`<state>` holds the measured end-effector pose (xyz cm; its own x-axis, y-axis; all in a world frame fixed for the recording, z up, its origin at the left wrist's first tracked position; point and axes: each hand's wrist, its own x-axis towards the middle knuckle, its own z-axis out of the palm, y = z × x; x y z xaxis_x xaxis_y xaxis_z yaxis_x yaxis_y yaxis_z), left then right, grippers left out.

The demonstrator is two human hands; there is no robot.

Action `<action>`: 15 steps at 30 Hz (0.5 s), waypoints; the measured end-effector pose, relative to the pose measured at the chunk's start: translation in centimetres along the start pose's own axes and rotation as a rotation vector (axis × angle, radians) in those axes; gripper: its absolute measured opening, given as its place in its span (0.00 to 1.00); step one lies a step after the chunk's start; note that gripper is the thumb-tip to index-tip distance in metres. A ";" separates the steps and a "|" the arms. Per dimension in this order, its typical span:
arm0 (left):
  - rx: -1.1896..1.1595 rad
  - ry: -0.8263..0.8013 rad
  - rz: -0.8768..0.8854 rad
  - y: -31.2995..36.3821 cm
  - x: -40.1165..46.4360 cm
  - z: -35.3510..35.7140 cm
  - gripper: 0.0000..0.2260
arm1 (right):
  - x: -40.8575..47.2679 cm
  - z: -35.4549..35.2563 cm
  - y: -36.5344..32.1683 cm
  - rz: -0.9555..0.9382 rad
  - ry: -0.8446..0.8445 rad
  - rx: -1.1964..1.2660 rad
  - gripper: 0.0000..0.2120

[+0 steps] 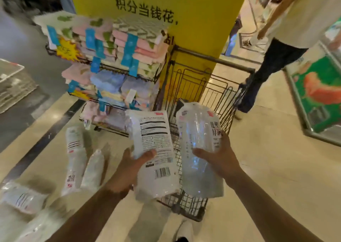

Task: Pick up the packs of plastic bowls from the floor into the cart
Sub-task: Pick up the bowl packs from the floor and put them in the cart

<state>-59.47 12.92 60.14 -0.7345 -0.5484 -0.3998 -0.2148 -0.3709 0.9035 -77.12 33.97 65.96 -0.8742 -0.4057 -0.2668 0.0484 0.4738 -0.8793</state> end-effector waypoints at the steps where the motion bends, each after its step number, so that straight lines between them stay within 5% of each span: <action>1: -0.029 0.012 -0.019 0.0 0.5 1.9 0.17 | 1.7 -0.9 0.0 -0.005 -0.033 -0.027 0.43; 9: -0.141 0.091 -0.073 -1.8 7.6 9.1 0.14 | 13.7 -2.5 1.6 0.061 -0.149 -0.232 0.48; 15: -0.184 0.204 -0.244 -7.2 14.2 11.3 0.33 | 21.6 -1.4 4.5 0.093 -0.218 -0.516 0.63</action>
<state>-75.66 16.28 49.72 -0.5284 -0.5589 -0.6391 -0.2347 -0.6273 0.7426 -96.46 28.46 56.79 -0.7548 -0.4701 -0.4574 -0.1700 0.8137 -0.5558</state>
